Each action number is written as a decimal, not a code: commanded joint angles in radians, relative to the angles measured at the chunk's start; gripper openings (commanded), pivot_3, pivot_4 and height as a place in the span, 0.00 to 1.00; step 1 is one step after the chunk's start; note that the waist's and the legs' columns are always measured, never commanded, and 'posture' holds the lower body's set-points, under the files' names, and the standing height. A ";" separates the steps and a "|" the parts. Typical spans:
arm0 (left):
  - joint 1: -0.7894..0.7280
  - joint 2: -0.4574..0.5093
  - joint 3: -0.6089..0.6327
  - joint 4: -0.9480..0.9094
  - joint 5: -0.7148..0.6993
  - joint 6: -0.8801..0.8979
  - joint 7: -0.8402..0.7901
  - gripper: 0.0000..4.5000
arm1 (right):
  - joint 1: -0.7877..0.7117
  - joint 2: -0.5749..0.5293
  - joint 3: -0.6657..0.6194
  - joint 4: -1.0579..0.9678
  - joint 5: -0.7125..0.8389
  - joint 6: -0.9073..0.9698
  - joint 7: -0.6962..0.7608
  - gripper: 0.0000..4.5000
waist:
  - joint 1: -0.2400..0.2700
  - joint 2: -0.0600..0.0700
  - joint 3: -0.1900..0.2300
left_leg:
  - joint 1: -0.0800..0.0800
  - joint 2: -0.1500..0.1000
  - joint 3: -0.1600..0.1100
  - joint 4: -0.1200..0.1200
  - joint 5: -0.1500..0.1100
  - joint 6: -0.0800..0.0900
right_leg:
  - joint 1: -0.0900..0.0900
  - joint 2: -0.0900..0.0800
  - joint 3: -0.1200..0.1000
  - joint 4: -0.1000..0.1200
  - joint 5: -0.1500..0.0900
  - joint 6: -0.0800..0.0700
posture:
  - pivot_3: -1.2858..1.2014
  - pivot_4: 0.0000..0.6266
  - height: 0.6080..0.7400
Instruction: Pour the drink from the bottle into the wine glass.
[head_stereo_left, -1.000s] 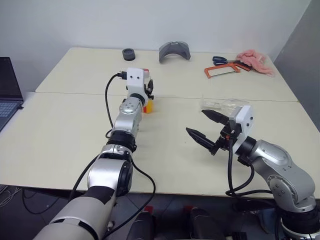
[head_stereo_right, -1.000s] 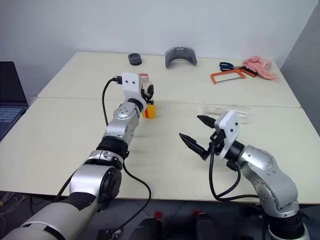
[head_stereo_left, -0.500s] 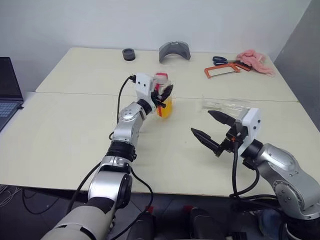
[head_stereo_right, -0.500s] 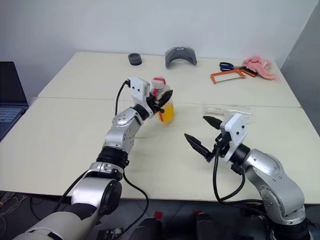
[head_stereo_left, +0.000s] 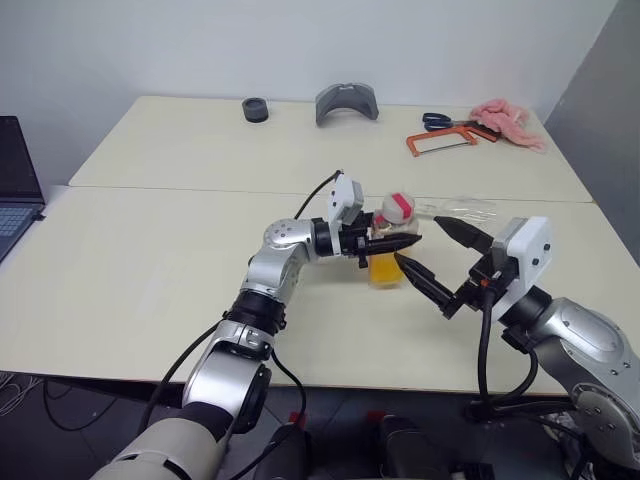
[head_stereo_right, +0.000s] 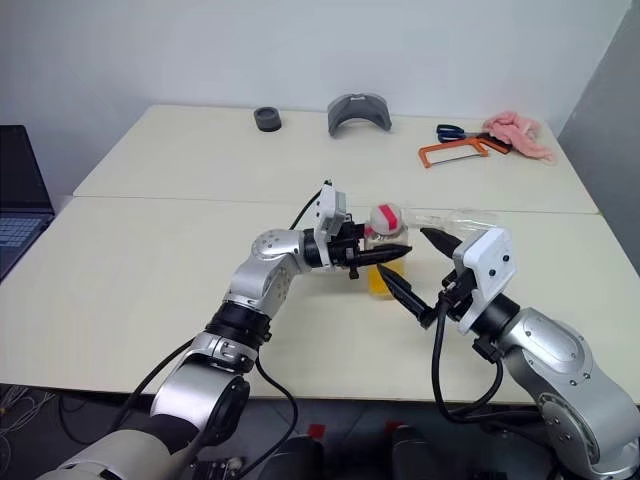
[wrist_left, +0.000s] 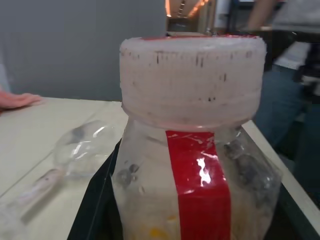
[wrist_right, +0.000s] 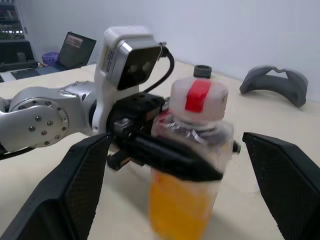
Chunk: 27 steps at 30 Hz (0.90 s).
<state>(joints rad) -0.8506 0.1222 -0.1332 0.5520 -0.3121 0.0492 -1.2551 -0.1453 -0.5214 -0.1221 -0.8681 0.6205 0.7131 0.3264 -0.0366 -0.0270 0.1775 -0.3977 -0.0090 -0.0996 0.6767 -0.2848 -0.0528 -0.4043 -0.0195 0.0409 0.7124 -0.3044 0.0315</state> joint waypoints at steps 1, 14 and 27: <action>-0.024 -0.005 -0.003 -0.002 -0.003 -0.050 -0.039 0.40 | -0.036 0.010 -0.003 -0.053 0.011 0.020 -0.054 1.00 | 0.002 0.000 0.000 | 0.000 0.000 0.000 0.000 0.000 0.000 | 0.000 0.000 0.000 0.000 0.000 0.000 | 0.52 0.24 1.00; -0.041 -0.025 -0.009 0.064 0.029 -0.131 -0.069 0.40 | -0.100 0.034 0.104 0.015 -0.087 0.025 -0.103 1.00 | 0.003 0.000 0.000 | 0.000 0.000 0.000 0.000 0.000 0.000 | 0.000 0.000 0.000 0.000 0.000 0.000 | 0.52 0.24 1.00; -0.023 -0.023 -0.012 0.071 0.047 -0.171 -0.077 0.40 | -0.112 0.059 0.104 0.078 -0.128 0.003 -0.062 0.72 | 0.002 0.000 0.000 | 0.000 0.000 -0.001 0.000 0.000 0.000 | 0.000 0.000 0.000 0.000 0.000 0.000 | 0.52 0.24 1.00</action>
<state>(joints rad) -0.8605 0.1056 -0.1430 0.6476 -0.2605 -0.0998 -1.3231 -0.2361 -0.4626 -0.0009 -0.7760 0.4943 0.7474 0.2613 -0.0343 -0.0270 0.1775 -0.3980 -0.0089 -0.1002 0.6768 -0.2850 -0.0524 -0.4043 -0.0198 0.0405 0.7123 -0.3044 0.0314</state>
